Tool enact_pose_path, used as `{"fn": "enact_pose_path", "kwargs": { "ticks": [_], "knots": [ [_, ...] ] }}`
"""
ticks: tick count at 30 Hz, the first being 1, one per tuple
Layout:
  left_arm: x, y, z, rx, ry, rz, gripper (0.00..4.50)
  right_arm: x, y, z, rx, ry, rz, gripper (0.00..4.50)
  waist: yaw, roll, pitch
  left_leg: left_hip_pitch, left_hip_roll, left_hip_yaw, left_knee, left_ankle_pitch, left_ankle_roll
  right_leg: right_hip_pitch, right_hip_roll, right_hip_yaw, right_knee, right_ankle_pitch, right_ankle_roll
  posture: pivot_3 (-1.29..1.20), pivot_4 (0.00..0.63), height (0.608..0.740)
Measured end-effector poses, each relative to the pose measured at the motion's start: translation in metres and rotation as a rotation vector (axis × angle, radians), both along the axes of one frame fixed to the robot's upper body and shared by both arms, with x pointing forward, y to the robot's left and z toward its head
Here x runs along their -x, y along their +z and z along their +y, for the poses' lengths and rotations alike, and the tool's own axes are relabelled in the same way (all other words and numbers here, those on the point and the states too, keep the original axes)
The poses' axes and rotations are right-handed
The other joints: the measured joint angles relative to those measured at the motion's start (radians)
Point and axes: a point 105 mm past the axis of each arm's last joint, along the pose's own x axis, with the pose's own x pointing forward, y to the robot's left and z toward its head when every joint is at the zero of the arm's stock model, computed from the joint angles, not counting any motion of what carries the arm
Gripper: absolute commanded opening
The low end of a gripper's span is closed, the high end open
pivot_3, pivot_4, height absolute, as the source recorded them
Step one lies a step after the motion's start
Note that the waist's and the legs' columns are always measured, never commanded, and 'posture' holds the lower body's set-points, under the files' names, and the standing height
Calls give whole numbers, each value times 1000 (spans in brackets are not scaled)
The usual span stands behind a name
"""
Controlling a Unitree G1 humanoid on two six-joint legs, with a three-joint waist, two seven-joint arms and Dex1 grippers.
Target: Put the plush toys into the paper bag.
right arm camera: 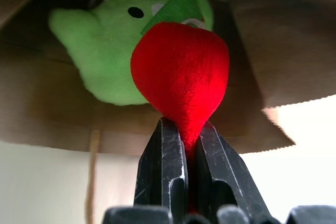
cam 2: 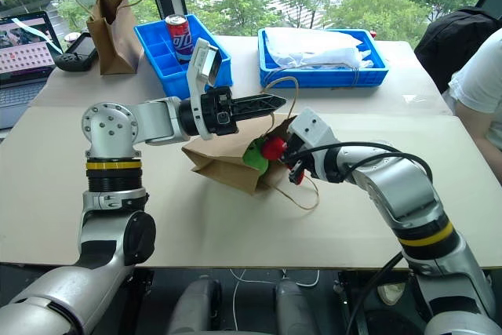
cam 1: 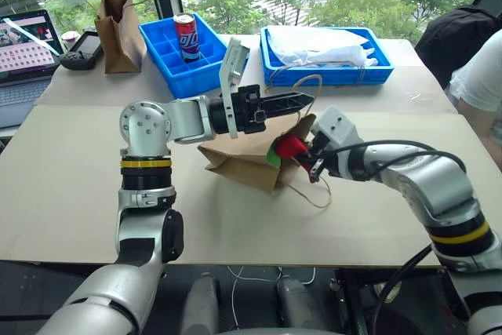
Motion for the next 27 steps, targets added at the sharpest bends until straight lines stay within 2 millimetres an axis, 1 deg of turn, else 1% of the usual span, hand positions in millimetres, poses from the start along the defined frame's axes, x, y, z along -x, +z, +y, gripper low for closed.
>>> {"fn": "enact_pose_path", "kwargs": {
  "ticks": [4,6,8,10,13,14,16,21,24,27],
  "knots": [
    [0,0,1,1,9,1,0,-13,5,6,-40,-35,-36,7,2,0,0,0,0,0,0,0,0,0,0,0,0,0,0,0,150,665],
    [1,1,1,6,6,-2,0,-19,7,6,-41,-59,-62,7,3,0,0,0,0,0,0,0,0,0,0,0,0,0,0,0,150,665],
    [1,1,1,9,6,-2,0,-24,5,4,-39,-80,-73,7,2,0,0,0,0,0,0,0,0,0,0,0,0,0,0,0,150,665],
    [1,1,2,11,11,1,0,-25,2,8,-52,-64,-68,7,1,0,0,0,0,0,0,0,0,0,0,0,0,0,0,0,150,665],
    [1,1,1,13,8,2,0,-19,-5,30,-96,28,-34,7,-6,0,0,0,1,0,-1,0,0,0,1,0,1,0,0,0,150,665],
    [2,0,1,13,7,4,0,-15,-7,39,-121,68,-9,7,-7,0,0,0,1,0,-1,0,0,0,1,0,1,0,0,0,150,665],
    [2,0,1,13,8,5,0,-7,-9,46,-138,109,24,7,-6,0,0,0,1,0,-1,0,0,0,1,0,1,0,0,0,150,665],
    [2,-1,1,14,9,7,0,16,-9,57,-147,172,101,7,0,0,0,0,1,0,-1,0,0,0,1,-1,1,0,0,0,150,665],
    [2,-2,2,12,11,11,0,29,-18,57,-127,180,170,7,0,0,0,0,1,0,0,0,0,0,1,-1,1,0,0,0,150,665],
    [2,-3,2,6,14,15,0,30,-23,52,-99,150,186,7,0,0,0,0,1,0,-1,0,0,0,1,-1,1,0,0,0,150,665]
  ]
}}
